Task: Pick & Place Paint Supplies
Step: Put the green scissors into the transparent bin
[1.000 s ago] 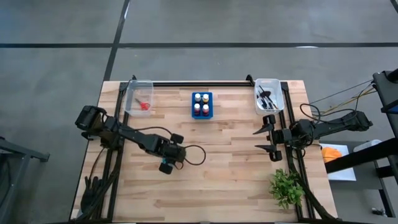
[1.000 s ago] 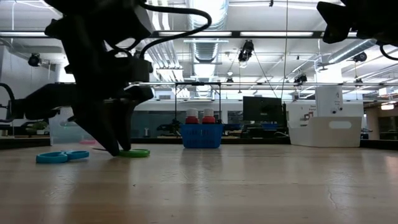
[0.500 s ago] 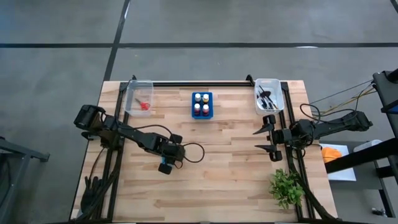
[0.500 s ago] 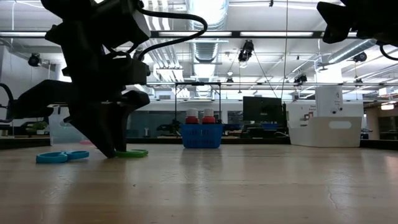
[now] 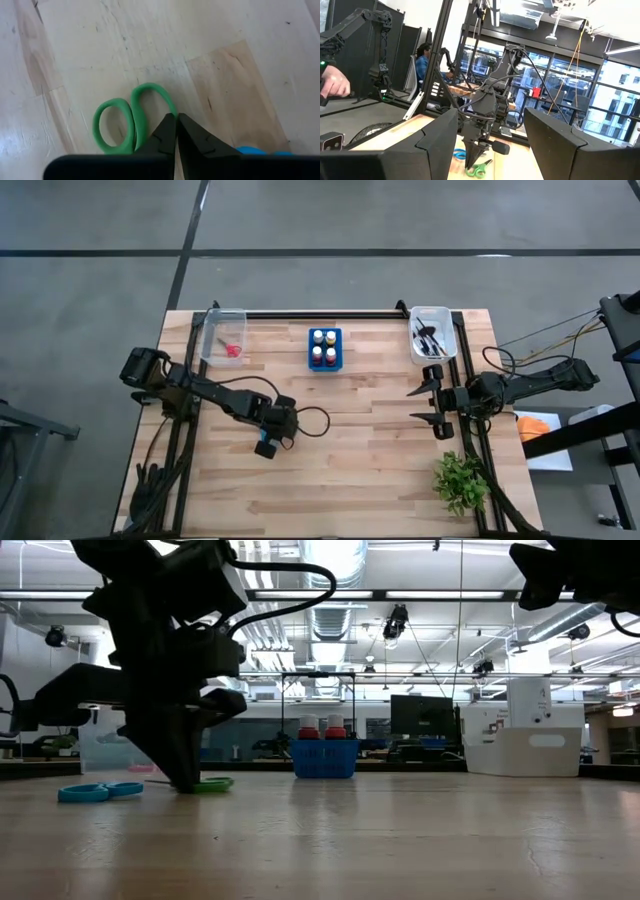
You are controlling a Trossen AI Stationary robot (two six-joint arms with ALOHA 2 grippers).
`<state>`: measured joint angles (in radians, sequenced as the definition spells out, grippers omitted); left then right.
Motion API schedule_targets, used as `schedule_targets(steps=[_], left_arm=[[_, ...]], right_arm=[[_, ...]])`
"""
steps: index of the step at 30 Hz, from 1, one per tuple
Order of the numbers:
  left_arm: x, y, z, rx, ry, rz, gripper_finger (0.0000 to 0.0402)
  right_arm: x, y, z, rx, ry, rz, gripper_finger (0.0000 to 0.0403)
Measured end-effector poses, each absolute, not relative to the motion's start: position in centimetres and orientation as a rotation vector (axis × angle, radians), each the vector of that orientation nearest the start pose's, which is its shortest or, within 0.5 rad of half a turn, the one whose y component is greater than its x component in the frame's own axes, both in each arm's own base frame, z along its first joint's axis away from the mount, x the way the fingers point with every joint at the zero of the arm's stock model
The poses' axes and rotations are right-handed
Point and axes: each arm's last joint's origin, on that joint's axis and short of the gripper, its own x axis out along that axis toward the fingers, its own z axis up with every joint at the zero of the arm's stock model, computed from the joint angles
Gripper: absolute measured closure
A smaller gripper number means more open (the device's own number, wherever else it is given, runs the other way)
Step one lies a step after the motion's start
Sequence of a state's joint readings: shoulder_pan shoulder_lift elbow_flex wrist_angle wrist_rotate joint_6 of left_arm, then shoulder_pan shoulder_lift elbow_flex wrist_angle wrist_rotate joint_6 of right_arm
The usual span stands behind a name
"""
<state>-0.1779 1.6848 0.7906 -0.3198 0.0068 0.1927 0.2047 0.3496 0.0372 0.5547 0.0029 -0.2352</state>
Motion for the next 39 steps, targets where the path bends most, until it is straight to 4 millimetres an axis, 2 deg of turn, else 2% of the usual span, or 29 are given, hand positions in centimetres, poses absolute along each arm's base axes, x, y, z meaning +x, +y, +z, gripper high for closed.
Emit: schedule_targets(steps=[21,31,39], left_arm=[[28.1,-4.8,12.2,0.332,1.184,-0.255,0.0400],[27.3,-4.9,13.2,0.345,1.215,-0.180,0.0401],[26.9,-4.8,14.3,0.365,1.200,-0.087,0.0401]], right_arm=[[11.5,2.4,19.7,-0.210,-0.247,0.166,0.0177],[11.5,2.2,19.7,-0.208,-0.222,0.127,0.0177],[11.0,2.2,20.9,-0.167,-0.107,0.152,0.0177]])
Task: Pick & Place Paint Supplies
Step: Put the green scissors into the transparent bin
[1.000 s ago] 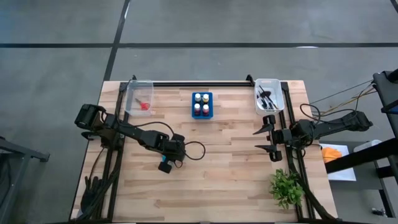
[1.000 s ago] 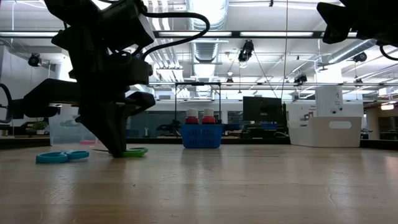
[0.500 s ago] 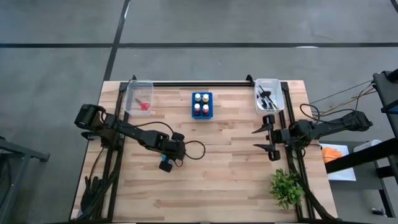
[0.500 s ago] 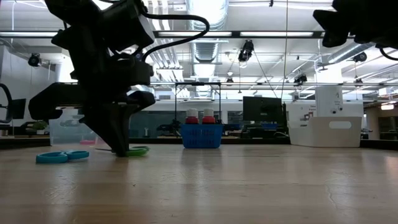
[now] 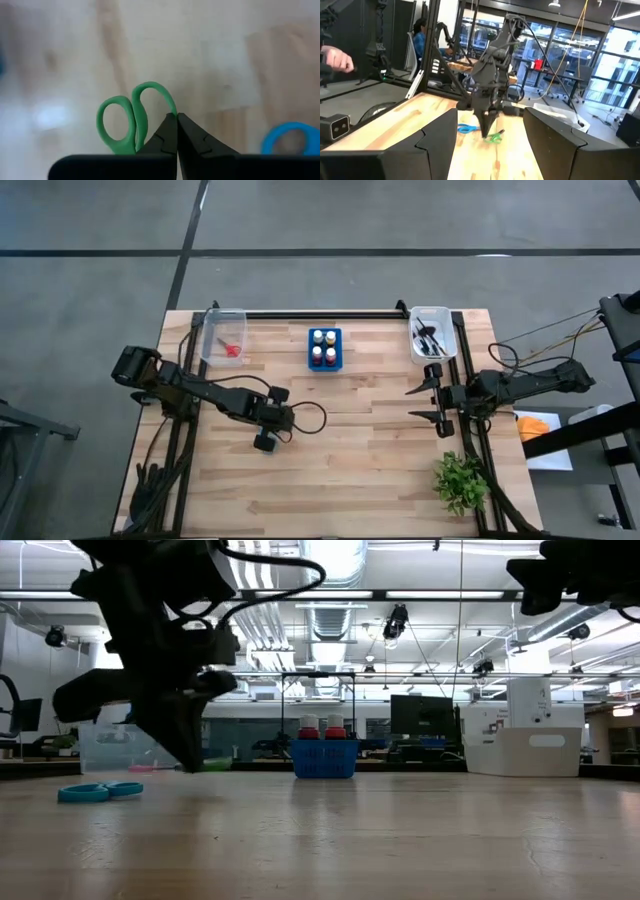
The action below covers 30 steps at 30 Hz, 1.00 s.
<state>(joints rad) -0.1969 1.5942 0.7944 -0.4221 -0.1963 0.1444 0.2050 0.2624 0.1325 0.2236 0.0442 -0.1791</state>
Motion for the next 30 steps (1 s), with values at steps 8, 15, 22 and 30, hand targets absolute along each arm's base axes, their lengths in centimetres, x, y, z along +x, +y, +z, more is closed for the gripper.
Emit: schedule_targets(steps=[8,15,22,30], left_arm=[[26.5,-5.1,16.0,0.559,1.109,0.147,0.0401],[25.7,-4.5,17.9,0.624,1.025,0.420,0.0401],[24.3,-3.9,18.6,0.623,0.977,0.589,0.0401],[23.9,-4.0,18.2,0.612,1.001,0.526,0.0401]], right_arm=[[11.0,2.1,20.5,-0.172,-0.097,0.152,0.0177],[11.0,2.1,20.5,-0.172,-0.098,0.151,0.0177],[11.0,2.1,20.5,-0.172,-0.099,0.151,0.0177],[11.0,2.1,20.5,-0.172,-0.099,0.151,0.0177]])
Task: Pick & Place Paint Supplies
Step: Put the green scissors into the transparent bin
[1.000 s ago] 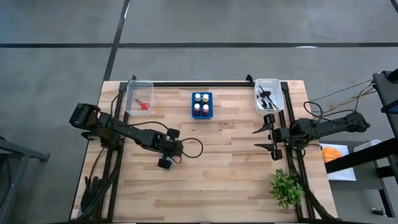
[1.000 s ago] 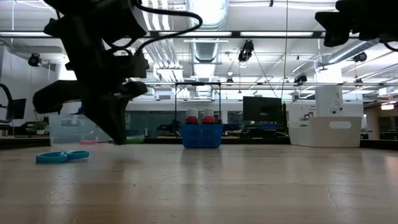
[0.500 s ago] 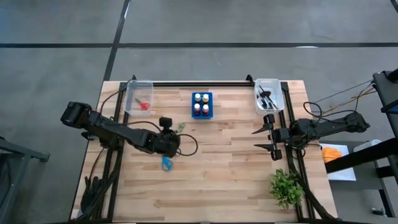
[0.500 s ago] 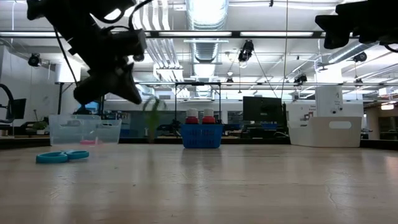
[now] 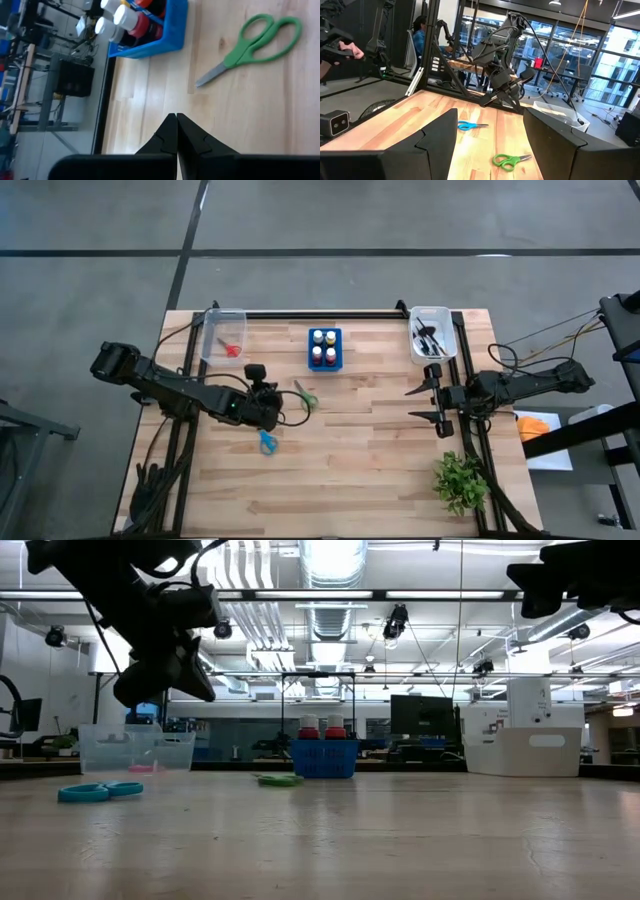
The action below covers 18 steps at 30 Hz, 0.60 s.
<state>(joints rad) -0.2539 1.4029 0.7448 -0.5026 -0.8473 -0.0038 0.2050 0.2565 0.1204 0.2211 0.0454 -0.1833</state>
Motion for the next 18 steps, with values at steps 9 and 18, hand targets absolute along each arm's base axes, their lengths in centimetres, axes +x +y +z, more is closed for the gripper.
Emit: schedule_targets(steps=[9,18], left_arm=[[24.5,-4.4,18.2,0.547,0.977,0.387,0.0400],[27.5,-5.2,17.9,0.589,0.874,0.177,0.0312]], right_arm=[[11.0,2.1,20.5,-0.172,-0.097,0.151,0.0177],[11.0,2.1,20.4,-0.173,-0.096,0.151,0.0177]])
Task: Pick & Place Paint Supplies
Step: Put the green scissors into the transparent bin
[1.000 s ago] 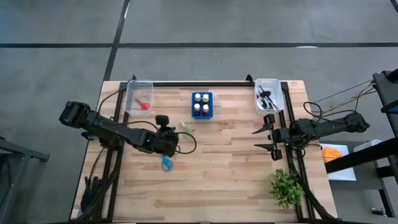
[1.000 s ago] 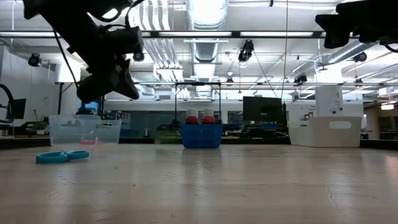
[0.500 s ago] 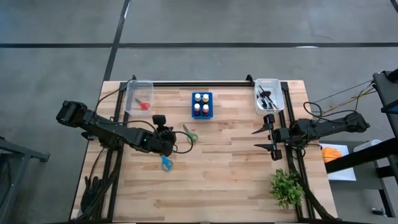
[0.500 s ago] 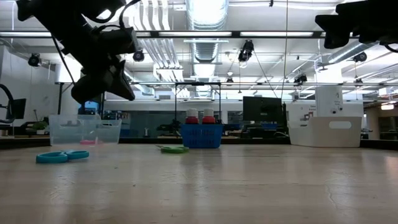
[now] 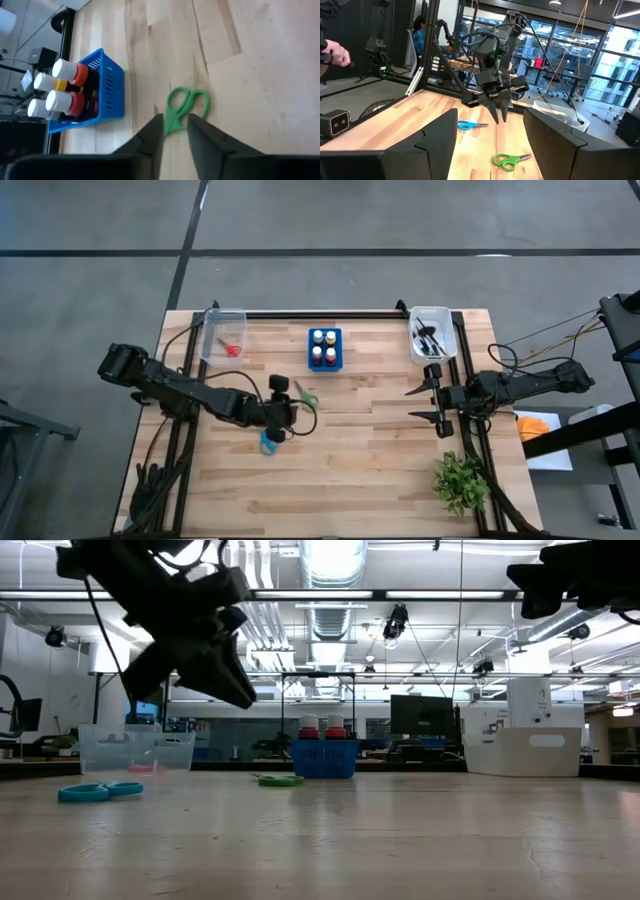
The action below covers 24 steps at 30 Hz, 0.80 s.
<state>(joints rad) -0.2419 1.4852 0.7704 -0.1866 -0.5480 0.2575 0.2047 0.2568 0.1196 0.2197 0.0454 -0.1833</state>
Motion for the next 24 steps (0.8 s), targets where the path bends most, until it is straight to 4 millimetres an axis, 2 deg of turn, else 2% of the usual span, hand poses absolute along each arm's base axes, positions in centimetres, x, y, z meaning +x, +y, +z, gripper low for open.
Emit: schedule_targets(steps=[3,8,16,24], left_arm=[[28.3,-4.9,17.3,0.623,0.904,0.170,0.0275],[29.0,-4.8,16.0,0.689,0.967,-0.018,0.0237],[30.6,-3.4,15.4,0.638,1.019,-0.118,0.0232],[31.4,-1.9,14.4,0.586,1.131,-0.168,0.0232]], right_arm=[[11.0,2.1,20.4,-0.173,-0.096,0.151,0.0177],[11.0,2.2,20.4,-0.173,-0.093,0.152,0.0177],[11.0,2.2,20.4,-0.173,-0.091,0.152,0.0177],[11.0,2.2,20.3,-0.174,-0.087,0.153,0.0177]])
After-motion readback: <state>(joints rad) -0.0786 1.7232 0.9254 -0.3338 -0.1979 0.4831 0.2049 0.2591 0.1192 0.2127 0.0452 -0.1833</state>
